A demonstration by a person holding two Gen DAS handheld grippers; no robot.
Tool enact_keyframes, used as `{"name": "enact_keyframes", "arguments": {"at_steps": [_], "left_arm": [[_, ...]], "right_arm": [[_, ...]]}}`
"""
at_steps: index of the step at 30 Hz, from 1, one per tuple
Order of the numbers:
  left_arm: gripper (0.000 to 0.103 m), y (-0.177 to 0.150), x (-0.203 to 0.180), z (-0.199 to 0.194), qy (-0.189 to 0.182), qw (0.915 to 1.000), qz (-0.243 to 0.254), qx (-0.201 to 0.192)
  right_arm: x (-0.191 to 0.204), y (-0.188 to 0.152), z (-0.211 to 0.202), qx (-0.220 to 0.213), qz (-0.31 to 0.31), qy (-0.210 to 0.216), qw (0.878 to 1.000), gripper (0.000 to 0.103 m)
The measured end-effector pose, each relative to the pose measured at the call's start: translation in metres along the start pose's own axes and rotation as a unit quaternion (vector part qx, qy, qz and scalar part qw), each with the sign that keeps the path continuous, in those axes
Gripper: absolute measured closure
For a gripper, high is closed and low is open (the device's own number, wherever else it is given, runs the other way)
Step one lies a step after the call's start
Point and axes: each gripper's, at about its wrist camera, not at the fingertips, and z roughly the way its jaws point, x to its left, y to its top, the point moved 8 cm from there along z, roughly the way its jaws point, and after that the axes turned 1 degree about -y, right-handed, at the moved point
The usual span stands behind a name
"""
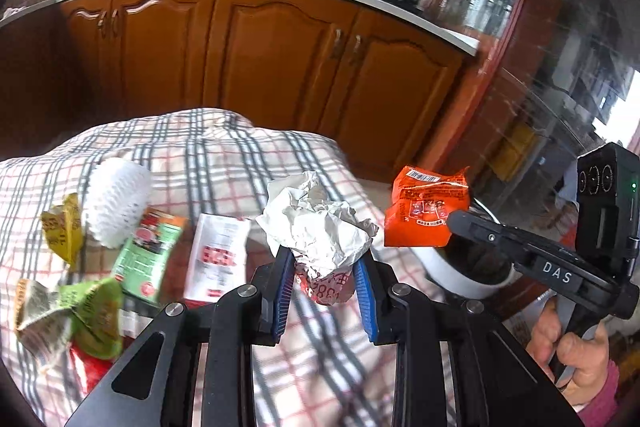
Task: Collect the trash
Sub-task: 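Carry the paper to the bin with the left gripper while the right gripper carries an orange wrapper there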
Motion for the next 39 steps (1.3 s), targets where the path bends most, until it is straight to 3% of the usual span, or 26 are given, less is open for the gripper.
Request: {"name": "enact_keyframes", "arguments": {"at_steps": [11, 19, 39], "left_arm": [[0.076, 0.005, -0.046, 0.015, -0.034, 0.9987, 0.036, 0.011], [0.076, 0.01, -0.08, 0.047, -0.053, 0.9963, 0.059, 0.032], [0.075, 0.027, -0.133, 0.137, -0.068, 0.9899, 0.081, 0.094]], "right_arm": [[-0.043, -0.014, -0.049, -0.018, 0.022, -0.04, 0.999, 0.102], [-0.084, -0.021, -0.073, -0.029, 0.05, -0.081, 0.995, 0.102], [-0.146, -0.033, -0.083, -0.01, 0.076, -0.117, 0.99, 0.102]]}}
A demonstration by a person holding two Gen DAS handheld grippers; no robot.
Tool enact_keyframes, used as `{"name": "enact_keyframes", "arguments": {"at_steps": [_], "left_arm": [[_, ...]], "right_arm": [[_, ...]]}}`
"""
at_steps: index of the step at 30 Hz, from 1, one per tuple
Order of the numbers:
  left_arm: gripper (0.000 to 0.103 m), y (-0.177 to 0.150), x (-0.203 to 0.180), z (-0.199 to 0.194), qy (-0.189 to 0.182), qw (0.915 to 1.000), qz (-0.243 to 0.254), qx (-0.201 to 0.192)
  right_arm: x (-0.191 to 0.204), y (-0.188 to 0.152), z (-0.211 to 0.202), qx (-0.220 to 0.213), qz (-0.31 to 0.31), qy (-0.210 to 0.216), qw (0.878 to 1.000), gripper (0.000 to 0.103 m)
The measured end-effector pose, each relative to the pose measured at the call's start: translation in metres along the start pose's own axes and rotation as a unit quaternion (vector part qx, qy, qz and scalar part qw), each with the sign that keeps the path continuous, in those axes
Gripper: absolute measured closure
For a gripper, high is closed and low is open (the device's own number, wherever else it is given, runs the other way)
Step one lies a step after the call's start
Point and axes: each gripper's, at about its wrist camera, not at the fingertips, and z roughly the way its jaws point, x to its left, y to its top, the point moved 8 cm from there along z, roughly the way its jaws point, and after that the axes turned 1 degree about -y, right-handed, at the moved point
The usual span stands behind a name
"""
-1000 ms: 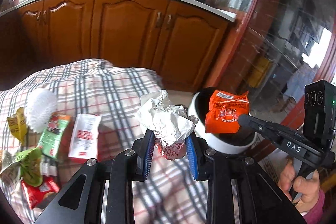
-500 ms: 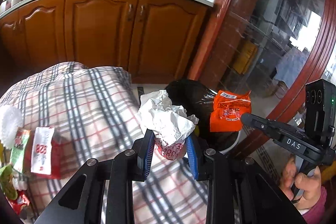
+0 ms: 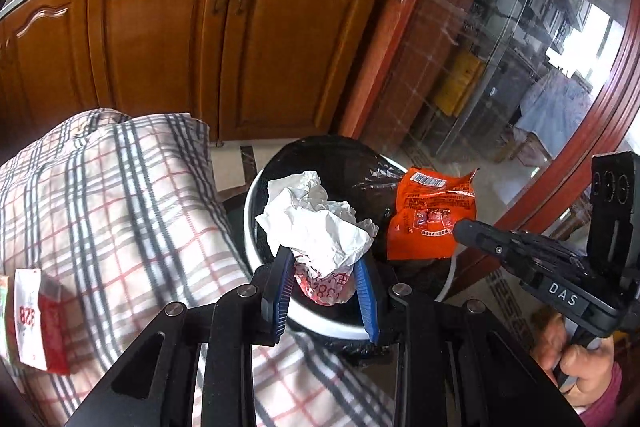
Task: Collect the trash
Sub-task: 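Carry the paper to the bin with the left gripper while the right gripper carries an orange wrapper there, then open both grippers to drop the paper and wrapper into the bin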
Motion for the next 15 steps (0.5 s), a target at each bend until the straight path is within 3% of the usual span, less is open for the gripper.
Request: {"name": "enact_keyframes", "arguments": {"at_steps": [8, 13, 15], "left_arm": [[0.068, 0.006, -0.007, 0.023, 0.0, 0.9998, 0.012, 0.018], [0.05, 0.004, -0.009, 0.029, 0.007, 0.9995, 0.017, 0.025], [0.045, 0.003, -0.009, 0.03, 0.007, 0.9996, 0.014, 0.023]], "right_arm": [[-0.005, 0.002, 0.01, 0.016, -0.004, -0.003, 1.0, 0.102], [-0.014, 0.004, 0.014, 0.021, 0.015, 0.004, 1.0, 0.084], [-0.016, 0.003, 0.012, 0.015, 0.022, 0.006, 1.0, 0.063]]}}
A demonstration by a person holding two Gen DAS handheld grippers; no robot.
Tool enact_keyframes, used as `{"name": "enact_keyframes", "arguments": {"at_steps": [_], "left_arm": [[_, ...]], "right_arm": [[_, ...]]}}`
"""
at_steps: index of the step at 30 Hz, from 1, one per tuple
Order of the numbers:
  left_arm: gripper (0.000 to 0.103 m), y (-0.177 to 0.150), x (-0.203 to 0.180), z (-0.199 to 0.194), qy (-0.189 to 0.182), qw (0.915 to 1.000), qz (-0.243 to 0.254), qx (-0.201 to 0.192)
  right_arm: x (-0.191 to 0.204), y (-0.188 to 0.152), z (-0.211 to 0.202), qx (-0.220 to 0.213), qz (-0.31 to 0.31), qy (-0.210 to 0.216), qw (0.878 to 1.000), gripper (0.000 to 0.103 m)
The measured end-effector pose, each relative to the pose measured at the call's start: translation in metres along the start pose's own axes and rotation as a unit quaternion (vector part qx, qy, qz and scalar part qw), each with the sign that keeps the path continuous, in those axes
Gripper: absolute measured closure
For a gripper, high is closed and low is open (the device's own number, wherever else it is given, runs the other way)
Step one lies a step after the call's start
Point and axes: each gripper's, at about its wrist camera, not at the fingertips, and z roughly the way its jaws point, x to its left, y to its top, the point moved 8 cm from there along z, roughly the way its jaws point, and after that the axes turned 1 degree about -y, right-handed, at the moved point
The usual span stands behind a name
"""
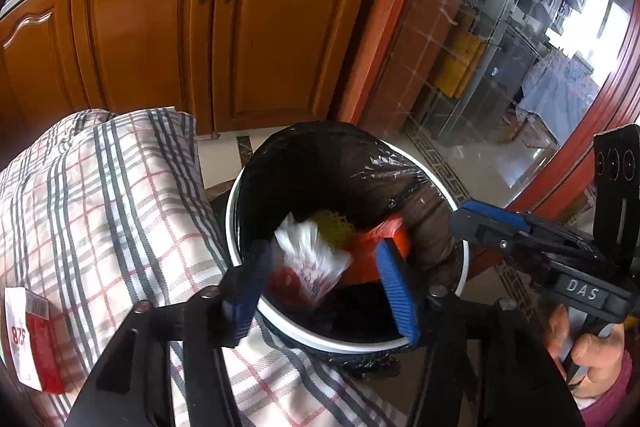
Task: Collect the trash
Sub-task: 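Open both grippers to drop the paper and wrapper into the bin, then move both tools back over the remaining trash on the table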
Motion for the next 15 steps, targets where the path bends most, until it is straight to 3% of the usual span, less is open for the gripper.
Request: {"name": "enact_keyframes", "arguments": {"at_steps": [8, 15], "left_arm": [[0.045, -0.014, 0.018, -0.02, 0.001, 0.9993, -0.032, -0.018], [0.04, -0.036, 0.041, -0.059, 0.022, 0.9963, -0.068, -0.048]], "right_arm": [[-0.002, -0.003, -0.01, -0.021, 0.019, 0.002, 1.0, 0.058], [0.015, -0.002, -0.02, -0.057, 0.033, 0.019, 0.998, 0.038]]}}
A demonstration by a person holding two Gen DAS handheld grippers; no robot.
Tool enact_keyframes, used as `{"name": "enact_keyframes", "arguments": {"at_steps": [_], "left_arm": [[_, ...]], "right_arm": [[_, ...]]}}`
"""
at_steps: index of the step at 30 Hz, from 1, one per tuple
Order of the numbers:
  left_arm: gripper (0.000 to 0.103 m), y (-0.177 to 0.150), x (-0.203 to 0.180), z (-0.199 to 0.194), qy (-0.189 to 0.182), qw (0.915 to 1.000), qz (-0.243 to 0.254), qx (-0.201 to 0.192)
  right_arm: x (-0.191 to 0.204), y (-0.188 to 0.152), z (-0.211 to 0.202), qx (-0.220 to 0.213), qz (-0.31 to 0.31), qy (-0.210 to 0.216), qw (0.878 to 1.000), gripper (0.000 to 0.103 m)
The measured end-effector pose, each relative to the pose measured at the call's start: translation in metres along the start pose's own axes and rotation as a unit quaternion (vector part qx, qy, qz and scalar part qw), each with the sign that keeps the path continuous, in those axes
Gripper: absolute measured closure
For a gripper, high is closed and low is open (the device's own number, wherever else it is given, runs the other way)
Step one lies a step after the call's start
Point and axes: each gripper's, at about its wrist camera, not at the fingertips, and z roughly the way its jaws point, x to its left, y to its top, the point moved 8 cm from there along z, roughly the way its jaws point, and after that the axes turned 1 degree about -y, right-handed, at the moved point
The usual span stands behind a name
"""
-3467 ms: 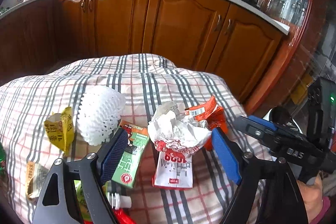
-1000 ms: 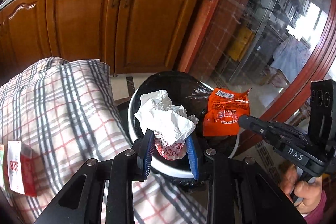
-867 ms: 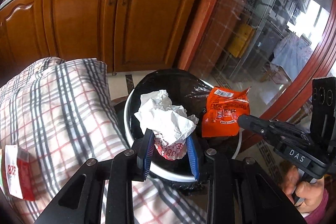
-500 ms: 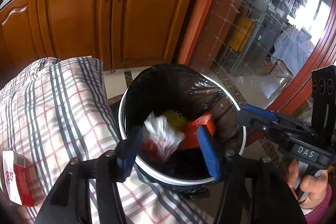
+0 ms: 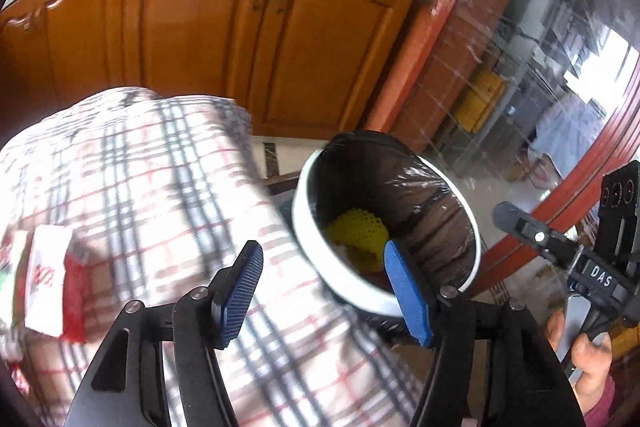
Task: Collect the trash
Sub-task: 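Move both tools back over the remaining trash on the table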
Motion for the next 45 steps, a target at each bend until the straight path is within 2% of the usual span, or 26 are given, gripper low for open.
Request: {"name": "enact_keyframes", "arguments": {"at_steps": [6, 18, 27, 36, 45], "left_arm": [[0.04, -0.021, 0.021, -0.032, 0.015, 0.9995, -0.022, -0.014], [0.04, -0.056, 0.077, -0.102, 0.056, 0.9952, -0.07, -0.039], [0.04, -0.079, 0.122, -0.154, 0.087, 0.9886, -0.108, -0.058], [0.04, -0.093, 0.148, -0.192, 0.119, 0.982, -0.124, -0.078], [0.038, -0.111, 0.187, -0.228, 0.157, 0.9706, -0.157, -0.093]], "right_arm": [[0.031, -0.005, 0.0, -0.011, -0.007, 0.023, 1.0, 0.034], [0.105, -0.032, 0.025, 0.025, -0.041, 0.073, 0.996, 0.034], [0.146, -0.053, 0.043, 0.054, -0.059, 0.101, 0.992, 0.034], [0.194, -0.073, 0.063, 0.082, -0.082, 0.125, 0.985, 0.034], [0.231, -0.089, 0.088, 0.109, -0.094, 0.142, 0.979, 0.034]]}}
